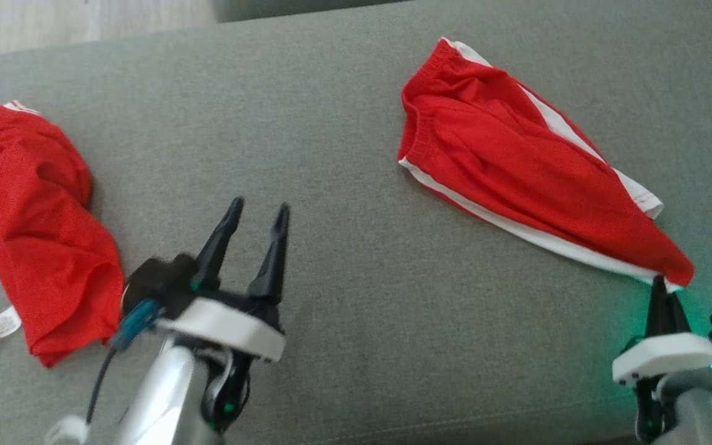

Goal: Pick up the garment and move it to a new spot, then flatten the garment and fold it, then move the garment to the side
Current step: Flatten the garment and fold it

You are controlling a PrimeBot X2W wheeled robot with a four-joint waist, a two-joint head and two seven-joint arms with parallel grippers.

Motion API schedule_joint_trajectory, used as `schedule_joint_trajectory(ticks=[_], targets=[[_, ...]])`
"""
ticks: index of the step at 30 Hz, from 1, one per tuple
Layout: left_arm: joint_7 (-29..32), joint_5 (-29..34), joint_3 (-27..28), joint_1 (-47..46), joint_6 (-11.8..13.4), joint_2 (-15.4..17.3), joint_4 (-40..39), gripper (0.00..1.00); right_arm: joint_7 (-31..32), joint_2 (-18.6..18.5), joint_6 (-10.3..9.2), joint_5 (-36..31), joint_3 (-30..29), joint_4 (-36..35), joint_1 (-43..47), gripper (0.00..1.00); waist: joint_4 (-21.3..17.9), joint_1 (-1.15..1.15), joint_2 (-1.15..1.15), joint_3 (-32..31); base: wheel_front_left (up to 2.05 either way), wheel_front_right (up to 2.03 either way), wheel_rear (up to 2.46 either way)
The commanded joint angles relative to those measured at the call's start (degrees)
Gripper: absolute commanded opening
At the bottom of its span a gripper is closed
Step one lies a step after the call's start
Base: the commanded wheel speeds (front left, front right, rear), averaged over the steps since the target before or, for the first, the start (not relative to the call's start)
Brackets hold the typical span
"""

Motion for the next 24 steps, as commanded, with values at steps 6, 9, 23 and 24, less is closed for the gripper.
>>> schedule_joint_trajectory(ticks=[6, 9, 23, 24], targets=[[-0.3, 3.9, -7.3, -11.7, -0.4, 1.6, 5.5, 1.0, 0.3, -0.5, -0.05, 0.8, 3.0, -3.5, -4.6, 0.0, -2.9, 0.0, 0.0, 3.9, 0.0, 0.0, 0.0], [-0.3, 3.6, -11.8, -16.8, -0.4, 2.9, 10.1, 1.0, 0.7, -0.5, -0.05, 1.2, 4.1, -4.1, -5.6, 0.0, -4.3, 0.0, 0.0, 5.3, 0.0, 0.0, 0.0], [-0.3, 2.2, -22.5, -31.7, -0.4, 6.0, 24.3, 1.0, 1.0, -0.5, -0.05, 4.8, 10.4, -5.3, -8.2, 0.0, -8.9, 0.0, 0.0, 9.9, 0.0, 0.0, 0.0], [-0.3, 1.9, -22.8, -32.3, -0.4, 6.1, 24.8, 1.0, 1.0, -0.5, -0.05, 5.0, 10.8, -5.3, -8.3, 0.0, -9.1, 0.0, 0.0, 10.1, 0.0, 0.0, 0.0]])
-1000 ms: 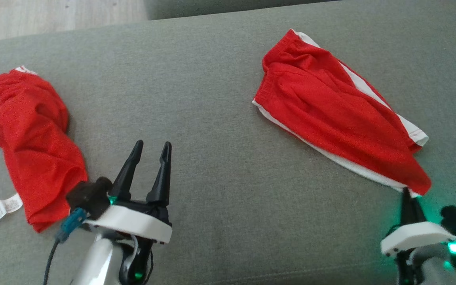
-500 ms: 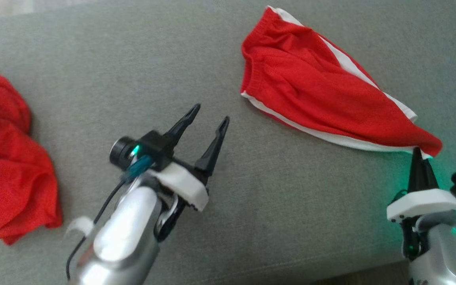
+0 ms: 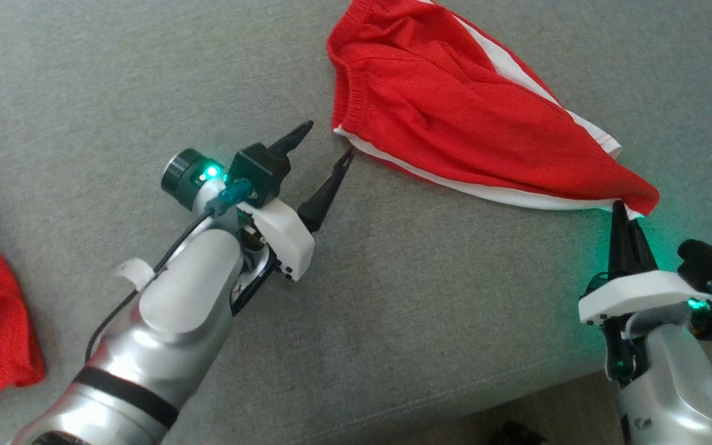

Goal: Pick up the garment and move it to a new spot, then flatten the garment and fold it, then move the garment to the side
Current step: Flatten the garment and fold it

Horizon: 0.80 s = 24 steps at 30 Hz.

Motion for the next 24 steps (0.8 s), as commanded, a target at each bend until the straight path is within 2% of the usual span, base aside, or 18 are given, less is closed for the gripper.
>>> schedule_joint_trajectory(ticks=[1, 11, 19, 20, 21, 22, 24], targets=[[-0.3, -0.3, 1.2, -2.4, 0.1, 1.3, -1.3, 1.0, -0.2, -0.4, -0.05, 0.3, 1.5, -1.6, -1.4, 0.0, -0.5, -0.01, 0.0, 0.4, 0.0, 0.0, 0.0], [-0.3, -1.4, 0.2, -5.1, 0.1, 0.5, 0.9, 1.0, -0.6, -0.4, -0.05, 1.9, 3.7, -1.6, -1.6, 0.0, -2.0, -0.01, 0.0, 1.6, 0.0, 0.0, 0.0], [-0.3, -3.3, -3.1, -6.4, 0.1, 0.4, 1.0, 1.0, -0.8, -0.4, -0.05, 2.2, 4.8, -1.4, -2.5, 0.0, -3.0, -0.01, 0.0, 2.2, 0.0, 0.0, 0.0], [-0.3, -3.6, -3.7, -6.4, 0.1, 0.5, 1.1, 0.84, -0.9, -0.4, -0.05, 2.2, 4.9, -1.4, -2.6, 0.0, -3.0, -0.01, 0.0, 2.2, 0.0, 0.0, 0.0], [-0.3, -4.0, -4.2, -6.5, 0.1, 0.5, 1.1, 0.05, -0.9, -0.4, -0.05, 2.2, 4.9, -1.3, -2.6, 0.0, -3.0, -0.01, 0.0, 2.2, 0.0, 0.0, 0.0], [-0.3, -4.3, -4.6, -6.6, 0.1, 0.6, 1.0, 0.0, -0.9, -0.4, -0.05, 2.2, 4.8, -1.3, -2.7, 0.0, -2.9, -0.01, 0.0, 2.1, 0.0, 0.0, 0.0], [-0.3, -5.2, -5.3, -6.7, 0.1, 0.7, 0.5, 0.0, -1.0, -0.4, -0.05, 1.9, 4.4, -1.4, -2.9, 0.0, -2.5, -0.01, 0.0, 1.9, 0.0, 0.0, 0.0]])
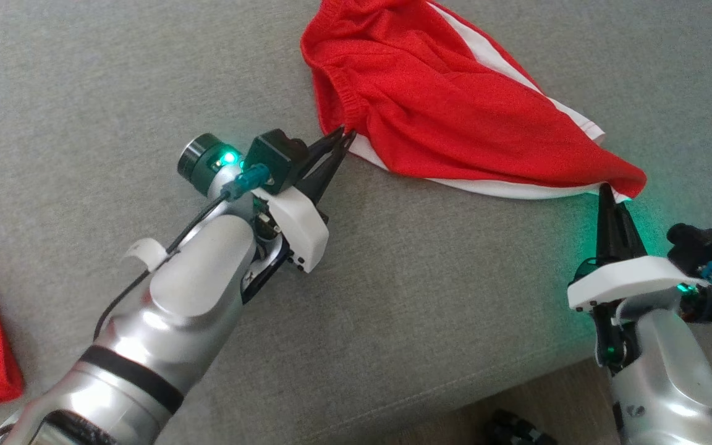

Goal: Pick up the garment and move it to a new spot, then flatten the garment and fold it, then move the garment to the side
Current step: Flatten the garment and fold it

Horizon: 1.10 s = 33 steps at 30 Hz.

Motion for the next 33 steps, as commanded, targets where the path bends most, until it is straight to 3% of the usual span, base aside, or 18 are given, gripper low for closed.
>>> schedule_joint_trajectory(ticks=[1, 15, 24, 33], targets=[[-0.3, -0.9, 1.0, -2.2, 0.1, 1.1, -2.1, 0.0, -0.8, -0.4, -0.05, -0.3, 0.7, -1.5, -0.9, 0.0, 0.6, 0.0, 0.0, -0.3, 0.0, 0.0, 0.0], [-0.3, -2.5, 7.4, 2.0, 0.1, 1.8, -10.1, 0.0, 1.2, -0.4, -0.05, -4.9, -2.4, -8.7, -1.8, 0.0, 5.8, 0.0, 0.0, -5.1, 0.0, 0.0, 0.0], [-0.3, -1.4, 12.5, 3.7, 0.1, 3.3, -14.2, 0.0, 6.8, -0.6, -0.05, -8.7, -1.4, -17.8, -4.2, 0.0, 8.9, 0.0, 0.0, -9.9, 0.0, 0.0, 0.0], [-0.3, -2.2, 21.1, -0.2, 0.1, 7.4, -20.2, 0.0, 13.3, -6.1, -0.05, -6.1, 5.4, -26.6, -15.9, 0.0, 11.2, 0.0, 0.0, -15.7, 0.0, 0.0, 0.0]])
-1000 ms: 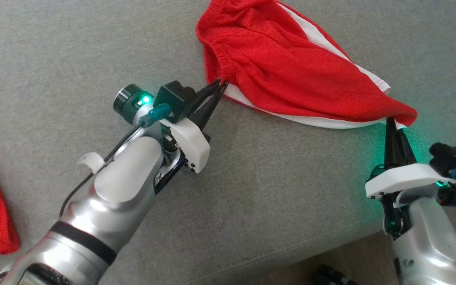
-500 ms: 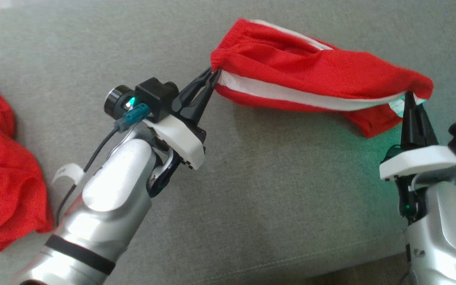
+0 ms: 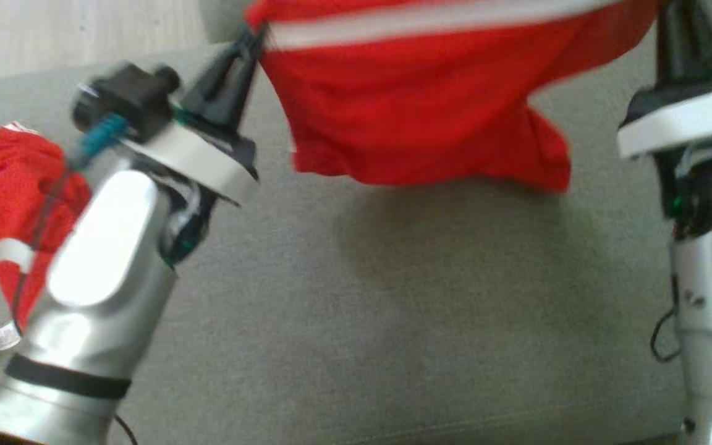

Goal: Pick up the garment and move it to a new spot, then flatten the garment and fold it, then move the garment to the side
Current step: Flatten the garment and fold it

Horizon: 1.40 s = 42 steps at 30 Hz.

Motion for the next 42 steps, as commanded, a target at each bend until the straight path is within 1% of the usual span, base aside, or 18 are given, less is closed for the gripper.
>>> schedule_joint_trajectory(ticks=[1, 4, 8, 12, 15, 18, 20, 22, 23, 24, 25, 26, 28, 30, 34, 38, 42], targets=[[-0.3, -0.1, 3.1, -4.2, 0.1, 2.2, -2.8, 0.0, 0.6, -0.5, -0.05, 0.6, 1.1, -2.5, -2.4, 0.0, 0.9, 0.0, 0.0, -1.4, 0.0, 0.0, 0.0], [-0.3, -1.0, 5.0, -3.7, 0.1, 2.7, -4.5, 0.0, 2.7, -0.7, -0.05, 1.9, 1.4, -3.7, -2.9, 0.0, 1.7, 0.0, 0.0, -2.8, 0.0, 0.0, 0.0], [-0.2, -3.3, 4.0, -0.7, 0.1, 4.1, -5.9, 0.0, 7.2, 0.0, -0.05, 3.9, 2.0, -6.6, 1.2, 0.0, 2.9, 0.0, 0.0, -3.7, 0.0, 0.0, 0.0], [1.0, -5.2, 2.9, 2.2, 0.1, 6.4, -7.9, 0.0, 12.9, 0.7, -0.05, 5.9, 0.2, -11.0, 6.4, 0.0, 4.1, 0.0, 0.0, -3.1, 0.0, 0.0, 0.0], [2.3, -6.0, 3.2, 2.5, 0.1, 8.2, -9.4, 0.0, 16.4, 0.5, -0.05, 5.9, -0.9, -14.1, 7.8, 0.0, 4.7, 0.0, 0.0, -1.5, 0.0, 0.0, 0.0], [3.7, -6.1, 2.9, 0.7, 0.1, 9.8, -10.5, 0.0, 18.7, 0.2, -0.05, 5.2, -1.0, -15.5, 5.9, 0.0, 4.8, 0.0, 0.0, 1.0, 0.0, 0.0, 0.0], [4.7, -7.0, 2.8, -1.5, 0.1, 10.3, -10.5, 0.0, 20.0, 0.5, -0.05, 5.5, -1.0, -15.0, 3.1, 0.0, 4.5, 0.0, 0.0, 3.2, 0.0, 0.0, 0.0], [5.7, -7.9, 2.1, -4.8, 0.1, 11.0, -9.8, 0.0, 20.9, 0.4, -0.05, 5.2, -0.4, -13.4, -1.0, 0.0, 4.1, 0.0, 0.0, 5.9, 0.0, 0.0, 0.0], [5.7, -7.9, 2.1, -4.8, 0.1, 11.0, -9.8, 0.0, 20.9, 0.4, -0.05, 5.2, -0.4, -13.4, -1.0, 0.0, 4.1, 0.0, 0.0, 5.9, 0.0, 0.0, 0.0], [6.3, -8.4, 1.2, -9.0, 0.1, 12.0, -8.2, 0.0, 21.4, 0.5, -0.05, 5.2, 0.5, -10.3, -6.2, 0.0, 3.4, 0.0, 0.0, 8.8, 0.0, 0.0, 0.0], [6.3, -8.4, 1.2, -9.0, 0.1, 12.0, -8.2, 0.0, 21.4, 0.5, -0.05, 5.2, 0.5, -10.3, -6.2, 0.0, 3.4, 0.0, 0.0, 8.8, 0.0, 0.0, 0.0], [6.5, -8.5, 0.5, -11.4, 0.1, 12.5, -7.2, 0.0, 21.3, 0.3, -0.05, 4.8, 1.3, -8.2, -9.1, 0.0, 3.0, 0.0, 0.0, 10.1, 0.0, 0.0, 0.0], [6.6, -9.4, -0.5, -16.4, 0.1, 13.3, -4.5, 0.0, 20.3, -0.1, -0.05, 4.0, 2.4, -3.2, -15.4, 0.0, 2.2, 0.0, 0.0, 12.7, 0.0, 0.0, 0.0], [6.3, -9.8, -1.7, -21.8, 0.1, 14.1, -1.2, 0.0, 17.9, -0.2, -0.05, 3.1, 3.5, 2.5, -22.1, 0.0, 1.4, 0.0, 0.0, 14.8, 0.0, 0.0, 0.0], [3.7, -10.8, -2.5, -32.2, 0.1, 14.5, 5.5, 0.0, 8.9, 1.1, -0.05, -0.6, 0.5, 14.0, -34.6, 0.0, 0.4, 0.0, 0.0, 17.5, 0.0, 0.0, 0.0], [0.7, -10.9, -1.9, -39.9, 0.1, 13.3, 11.1, 0.0, -1.5, 2.2, -0.05, -5.7, -3.1, 22.6, -43.0, 0.0, 0.3, 0.0, 0.0, 18.4, 0.0, 0.0, 0.0], [-0.2, -12.5, -1.6, -41.2, 0.1, 10.8, 13.2, 0.0, -9.6, 2.9, -0.05, -8.8, -6.4, 29.4, -46.2, 0.0, 0.8, 0.0, 0.0, 18.6, 0.0, 0.0, 0.0]])
